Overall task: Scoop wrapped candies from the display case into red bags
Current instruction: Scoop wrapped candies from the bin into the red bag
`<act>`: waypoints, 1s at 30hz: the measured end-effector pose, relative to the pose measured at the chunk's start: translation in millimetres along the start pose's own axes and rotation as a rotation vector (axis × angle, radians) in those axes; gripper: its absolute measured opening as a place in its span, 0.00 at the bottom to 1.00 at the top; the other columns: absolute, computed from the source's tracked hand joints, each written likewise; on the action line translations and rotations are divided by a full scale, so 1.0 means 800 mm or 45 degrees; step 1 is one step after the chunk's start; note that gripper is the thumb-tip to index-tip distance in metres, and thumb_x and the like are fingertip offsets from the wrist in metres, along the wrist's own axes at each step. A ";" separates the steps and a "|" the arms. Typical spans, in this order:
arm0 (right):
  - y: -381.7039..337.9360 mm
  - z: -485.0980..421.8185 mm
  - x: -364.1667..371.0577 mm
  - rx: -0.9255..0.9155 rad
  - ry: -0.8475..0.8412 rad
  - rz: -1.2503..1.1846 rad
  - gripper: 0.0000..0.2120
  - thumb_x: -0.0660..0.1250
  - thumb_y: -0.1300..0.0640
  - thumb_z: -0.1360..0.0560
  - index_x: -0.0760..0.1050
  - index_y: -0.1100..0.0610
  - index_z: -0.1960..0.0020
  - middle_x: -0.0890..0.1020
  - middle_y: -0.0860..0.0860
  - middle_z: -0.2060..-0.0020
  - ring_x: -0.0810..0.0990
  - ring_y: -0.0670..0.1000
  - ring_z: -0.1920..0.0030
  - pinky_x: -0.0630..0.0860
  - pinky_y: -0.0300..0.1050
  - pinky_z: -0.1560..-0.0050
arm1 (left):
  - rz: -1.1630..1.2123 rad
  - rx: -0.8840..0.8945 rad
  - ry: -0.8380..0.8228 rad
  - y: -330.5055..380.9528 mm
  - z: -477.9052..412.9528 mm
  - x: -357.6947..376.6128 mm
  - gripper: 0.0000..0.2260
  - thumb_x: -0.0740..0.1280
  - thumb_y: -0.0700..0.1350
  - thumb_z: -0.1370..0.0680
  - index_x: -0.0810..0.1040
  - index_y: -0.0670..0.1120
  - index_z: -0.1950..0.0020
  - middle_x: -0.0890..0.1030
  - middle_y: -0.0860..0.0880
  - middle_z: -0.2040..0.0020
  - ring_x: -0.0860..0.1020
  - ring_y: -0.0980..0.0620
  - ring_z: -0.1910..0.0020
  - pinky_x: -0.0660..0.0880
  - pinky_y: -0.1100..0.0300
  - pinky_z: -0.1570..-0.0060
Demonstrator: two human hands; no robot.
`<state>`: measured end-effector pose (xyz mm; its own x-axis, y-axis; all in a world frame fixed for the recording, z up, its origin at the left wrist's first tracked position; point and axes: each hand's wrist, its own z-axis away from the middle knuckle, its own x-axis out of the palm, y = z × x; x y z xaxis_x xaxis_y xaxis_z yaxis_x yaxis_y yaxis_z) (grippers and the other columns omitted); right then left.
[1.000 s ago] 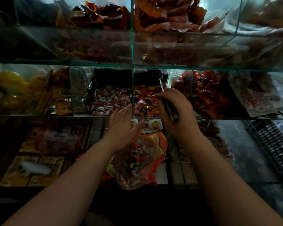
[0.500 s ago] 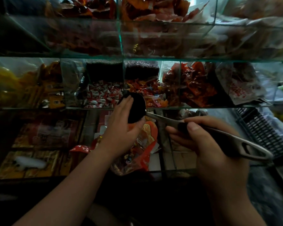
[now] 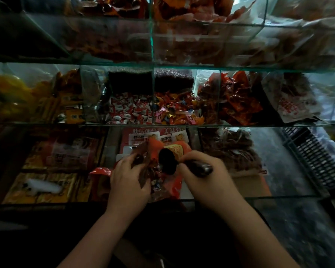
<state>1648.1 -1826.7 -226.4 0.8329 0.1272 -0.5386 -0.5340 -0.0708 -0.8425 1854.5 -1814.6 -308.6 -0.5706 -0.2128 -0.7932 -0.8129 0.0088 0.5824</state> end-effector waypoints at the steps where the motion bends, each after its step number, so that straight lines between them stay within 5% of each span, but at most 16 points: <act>1: 0.009 -0.009 0.013 -0.019 -0.042 0.054 0.07 0.73 0.57 0.22 0.83 0.44 0.52 0.84 0.39 0.57 0.82 0.39 0.52 0.75 0.29 0.52 | 0.004 -0.012 -0.013 -0.001 0.001 0.001 0.19 0.74 0.45 0.25 0.80 0.51 0.34 0.70 0.49 0.27 0.65 0.45 0.25 0.64 0.42 0.26; 3: 0.028 -0.028 0.036 -0.006 -0.090 0.134 0.07 0.73 0.57 0.22 0.85 0.50 0.45 0.85 0.44 0.48 0.81 0.41 0.46 0.77 0.37 0.41 | 0.069 -0.020 0.005 -0.002 0.003 0.003 0.25 0.73 0.43 0.25 0.75 0.51 0.28 0.65 0.50 0.24 0.62 0.47 0.24 0.64 0.46 0.25; 6: 0.050 -0.047 0.059 0.034 -0.147 0.153 0.09 0.72 0.57 0.21 0.84 0.52 0.42 0.85 0.46 0.46 0.82 0.43 0.45 0.79 0.43 0.38 | 0.144 -0.071 0.009 -0.003 0.006 0.006 0.30 0.74 0.42 0.25 0.70 0.51 0.24 0.56 0.54 0.20 0.56 0.53 0.21 0.57 0.58 0.25; 11: 0.071 -0.061 0.084 0.064 -0.117 0.202 0.12 0.72 0.56 0.22 0.84 0.51 0.39 0.86 0.46 0.43 0.83 0.43 0.42 0.75 0.33 0.41 | 0.091 -0.107 -0.199 -0.007 0.001 0.017 0.34 0.72 0.48 0.23 0.62 0.49 0.19 0.62 0.52 0.20 0.58 0.52 0.20 0.59 0.49 0.21; 14: 0.073 -0.061 0.095 0.115 -0.070 0.223 0.11 0.73 0.55 0.23 0.85 0.52 0.41 0.87 0.47 0.46 0.84 0.44 0.45 0.75 0.33 0.45 | 0.111 -0.142 -0.209 -0.008 0.002 0.020 0.37 0.71 0.50 0.23 0.57 0.50 0.17 0.58 0.54 0.18 0.54 0.54 0.19 0.53 0.53 0.21; 20: 0.074 -0.056 0.087 0.330 -0.049 -0.010 0.05 0.72 0.53 0.27 0.86 0.47 0.57 0.87 0.44 0.61 0.85 0.44 0.58 0.84 0.50 0.51 | 0.190 -0.111 -0.249 -0.011 0.009 0.023 0.40 0.71 0.49 0.22 0.52 0.53 0.16 0.52 0.59 0.18 0.52 0.56 0.19 0.56 0.55 0.22; 25: 0.057 -0.053 0.066 0.522 0.083 -0.307 0.16 0.72 0.47 0.31 0.83 0.61 0.58 0.86 0.60 0.65 0.86 0.64 0.60 0.83 0.67 0.61 | 0.280 -0.133 -0.224 -0.010 0.009 0.024 0.40 0.71 0.50 0.22 0.50 0.57 0.17 0.50 0.63 0.18 0.56 0.59 0.21 0.58 0.68 0.32; 28: 0.055 -0.043 0.053 0.498 0.200 -0.291 0.16 0.71 0.47 0.28 0.82 0.61 0.56 0.84 0.61 0.65 0.85 0.62 0.63 0.82 0.61 0.66 | 0.283 -0.163 -0.220 -0.012 0.011 0.023 0.41 0.71 0.50 0.21 0.47 0.57 0.17 0.48 0.65 0.19 0.56 0.58 0.21 0.57 0.68 0.32; 30: 0.054 -0.035 0.045 0.481 0.254 -0.314 0.08 0.71 0.49 0.24 0.84 0.52 0.57 0.85 0.57 0.67 0.85 0.57 0.68 0.81 0.49 0.72 | 0.280 -0.166 -0.212 -0.014 0.012 0.022 0.42 0.71 0.50 0.21 0.47 0.57 0.17 0.48 0.65 0.19 0.55 0.58 0.20 0.57 0.67 0.31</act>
<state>1659.0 -1853.0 -282.8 0.9331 -0.0998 -0.3456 -0.3018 0.3059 -0.9030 1852.1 -1809.5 -330.9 -0.7514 -0.0561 -0.6574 -0.6519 -0.0906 0.7529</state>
